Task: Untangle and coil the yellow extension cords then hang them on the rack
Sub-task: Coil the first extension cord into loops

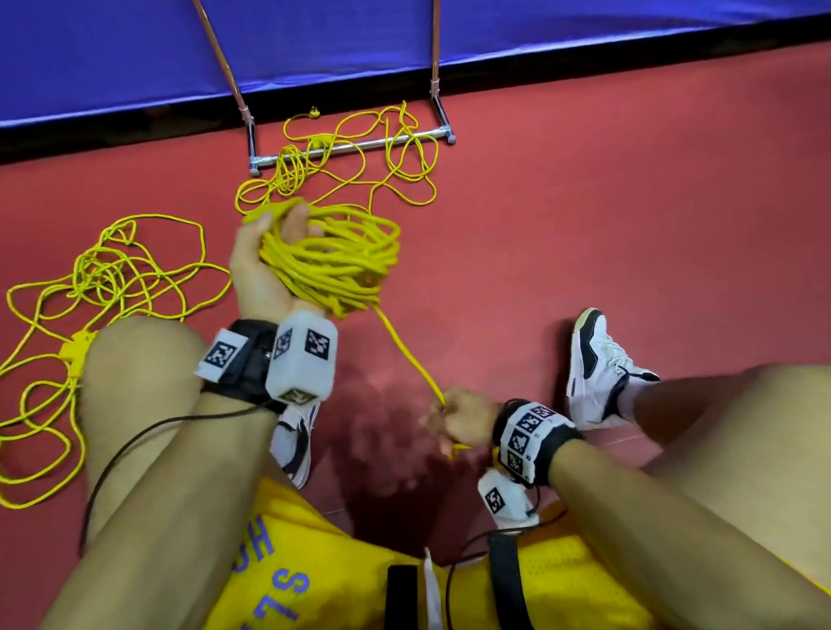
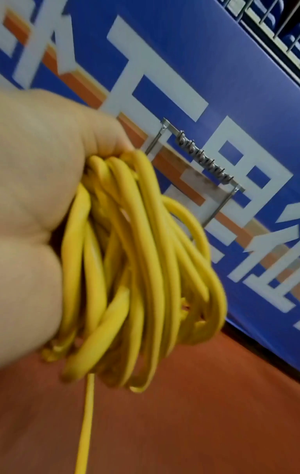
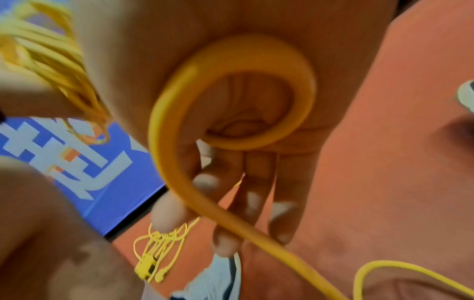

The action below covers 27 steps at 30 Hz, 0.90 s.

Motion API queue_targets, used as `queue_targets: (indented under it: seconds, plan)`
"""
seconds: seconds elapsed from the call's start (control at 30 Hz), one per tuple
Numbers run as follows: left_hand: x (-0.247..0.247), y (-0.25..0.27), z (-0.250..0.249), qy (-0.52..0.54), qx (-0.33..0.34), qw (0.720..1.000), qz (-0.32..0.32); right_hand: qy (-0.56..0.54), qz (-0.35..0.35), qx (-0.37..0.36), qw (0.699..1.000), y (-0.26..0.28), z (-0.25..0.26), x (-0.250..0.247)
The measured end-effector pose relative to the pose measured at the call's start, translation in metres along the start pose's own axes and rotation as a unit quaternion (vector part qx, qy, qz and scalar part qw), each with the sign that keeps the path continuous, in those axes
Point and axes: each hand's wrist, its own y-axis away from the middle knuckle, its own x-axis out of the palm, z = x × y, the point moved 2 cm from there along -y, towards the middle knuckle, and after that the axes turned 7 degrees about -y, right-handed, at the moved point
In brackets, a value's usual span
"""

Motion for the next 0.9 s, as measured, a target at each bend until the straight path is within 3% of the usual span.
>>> queue_targets:
  seconds: [0.13, 0.23, 0.3, 0.37, 0.47, 0.6, 0.63, 0.7, 0.8, 0.9]
  plan:
    - [-0.023, -0.022, -0.004, -0.137, 0.085, 0.977, -0.137, -0.099, 0.002, -0.028, 0.995, 0.003, 0.006, -0.014]
    - [-0.039, -0.034, -0.011, -0.287, 0.207, 0.916, -0.189, -0.192, 0.015, -0.022, 0.981, 0.015, -0.001, -0.023]
    - [-0.047, -0.043, -0.017, -0.344, 0.237, 0.883, -0.214, -0.201, -0.03, -0.025, 0.979, 0.021, -0.004, -0.033]
    - [-0.054, -0.046, -0.022, -0.452, 0.233, 0.825, -0.246, -0.217, -0.087, -0.064, 0.97, 0.025, 0.006, -0.046]
    - [-0.056, -0.042, -0.013, -0.598, 0.234, 0.743, -0.189, -0.17, -0.117, -0.164, 0.965, 0.04, 0.036, -0.06]
    - [-0.058, -0.034, 0.014, -0.746, 0.147, 0.646, -0.066, -0.088, -0.134, -0.279, 0.947, 0.074, 0.08, -0.061]
    - [-0.057, -0.031, 0.023, -0.757, 0.126, 0.641, -0.022, -0.087, -0.156, -0.299, 0.937, 0.078, 0.087, -0.064]
    - [-0.052, -0.023, 0.038, -0.736, 0.077, 0.669, 0.065, -0.089, -0.207, -0.325, 0.918, 0.079, 0.092, -0.074]
    - [-0.036, 0.006, 0.06, -0.619, -0.069, 0.755, 0.205, -0.096, -0.3, -0.347, 0.883, 0.074, 0.093, -0.092]
    - [-0.028, 0.04, 0.079, -0.447, -0.257, 0.828, 0.219, -0.135, -0.378, -0.344, 0.849, 0.061, 0.085, -0.109]
